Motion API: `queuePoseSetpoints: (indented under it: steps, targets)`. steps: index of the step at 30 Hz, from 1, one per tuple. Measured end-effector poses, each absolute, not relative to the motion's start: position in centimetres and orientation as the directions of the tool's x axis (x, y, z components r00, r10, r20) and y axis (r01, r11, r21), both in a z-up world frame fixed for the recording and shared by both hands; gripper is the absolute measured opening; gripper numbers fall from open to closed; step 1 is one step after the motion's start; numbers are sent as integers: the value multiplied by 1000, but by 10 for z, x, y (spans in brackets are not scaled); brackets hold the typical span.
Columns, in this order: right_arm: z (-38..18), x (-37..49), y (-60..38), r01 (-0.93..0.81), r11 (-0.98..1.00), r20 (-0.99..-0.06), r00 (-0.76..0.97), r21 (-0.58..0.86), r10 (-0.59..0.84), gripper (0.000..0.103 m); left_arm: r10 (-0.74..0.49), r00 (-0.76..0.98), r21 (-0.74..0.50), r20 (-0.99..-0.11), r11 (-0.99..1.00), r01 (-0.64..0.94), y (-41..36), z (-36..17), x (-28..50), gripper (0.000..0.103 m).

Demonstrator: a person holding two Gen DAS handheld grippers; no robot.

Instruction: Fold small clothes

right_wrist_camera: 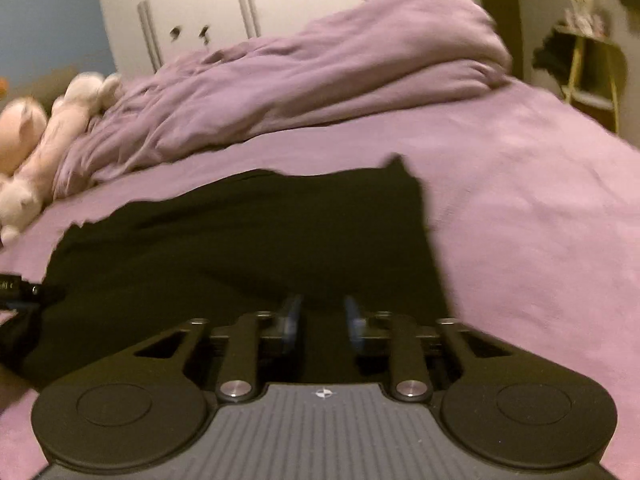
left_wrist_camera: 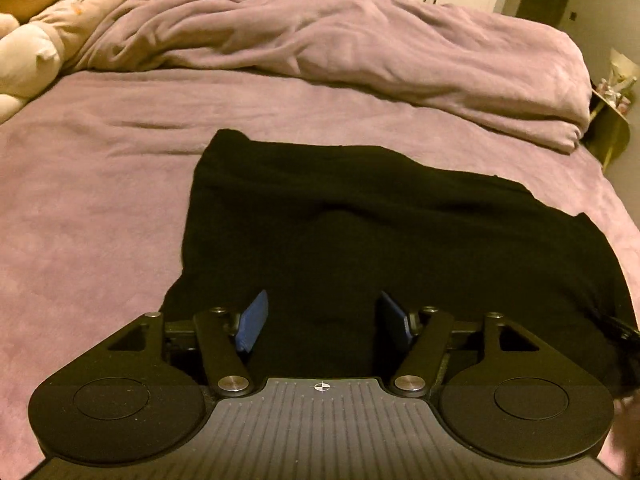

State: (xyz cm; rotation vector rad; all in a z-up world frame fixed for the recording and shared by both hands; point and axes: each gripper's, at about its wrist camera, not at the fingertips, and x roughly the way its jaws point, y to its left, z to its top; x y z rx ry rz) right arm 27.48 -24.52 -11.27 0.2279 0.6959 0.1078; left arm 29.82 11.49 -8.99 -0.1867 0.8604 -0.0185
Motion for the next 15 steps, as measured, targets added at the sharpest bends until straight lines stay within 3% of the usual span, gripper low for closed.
queuePoseSetpoints:
  steps: [4,7,13,15]
  targets:
    - [-104,261,-255,0,992,-628,774,130,82,5,-76,644,-160,-761,985,-72,113,-88,302,70]
    - [-99,259,-257,34,990,-643,764,139,65,7,-72,636,-158,-768,984,-79,113,-87,299,70]
    - [-93,253,-246,0,990,-644,760,139,90,26,-82,619,-202,-781,971,-126,133,-85,289,71]
    - [-95,248,-249,-15,992,-651,753,128,95,26,-79,617,-212,-783,967,-145,145,-83,280,71]
